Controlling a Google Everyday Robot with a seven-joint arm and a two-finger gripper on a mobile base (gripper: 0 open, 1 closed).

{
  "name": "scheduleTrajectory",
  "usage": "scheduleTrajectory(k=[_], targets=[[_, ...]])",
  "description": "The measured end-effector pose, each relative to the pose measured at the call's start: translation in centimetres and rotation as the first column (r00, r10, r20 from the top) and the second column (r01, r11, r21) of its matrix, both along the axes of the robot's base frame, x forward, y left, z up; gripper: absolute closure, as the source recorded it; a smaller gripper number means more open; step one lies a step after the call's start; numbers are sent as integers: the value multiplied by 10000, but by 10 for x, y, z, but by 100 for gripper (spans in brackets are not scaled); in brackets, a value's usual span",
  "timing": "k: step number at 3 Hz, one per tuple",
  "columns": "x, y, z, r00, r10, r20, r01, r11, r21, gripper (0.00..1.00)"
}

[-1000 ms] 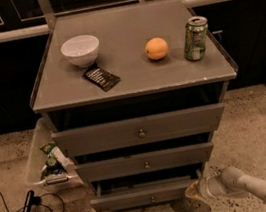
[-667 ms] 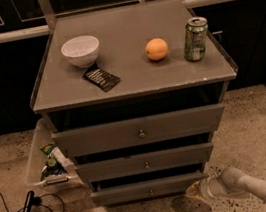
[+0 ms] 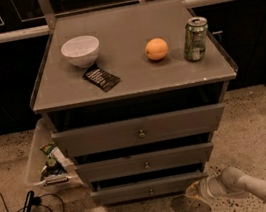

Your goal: Close bottom drawer

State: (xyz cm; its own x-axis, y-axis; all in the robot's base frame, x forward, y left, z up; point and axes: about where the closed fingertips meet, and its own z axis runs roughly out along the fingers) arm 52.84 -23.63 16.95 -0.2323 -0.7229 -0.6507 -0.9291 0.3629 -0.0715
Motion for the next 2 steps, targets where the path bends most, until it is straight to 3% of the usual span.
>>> scheduleTrajectory(k=[1,2], targets=[[0,0,0,10000,1,0,-1,10000,0,35],[25,14,6,9989,371,275,-365,9991,-209,12]])
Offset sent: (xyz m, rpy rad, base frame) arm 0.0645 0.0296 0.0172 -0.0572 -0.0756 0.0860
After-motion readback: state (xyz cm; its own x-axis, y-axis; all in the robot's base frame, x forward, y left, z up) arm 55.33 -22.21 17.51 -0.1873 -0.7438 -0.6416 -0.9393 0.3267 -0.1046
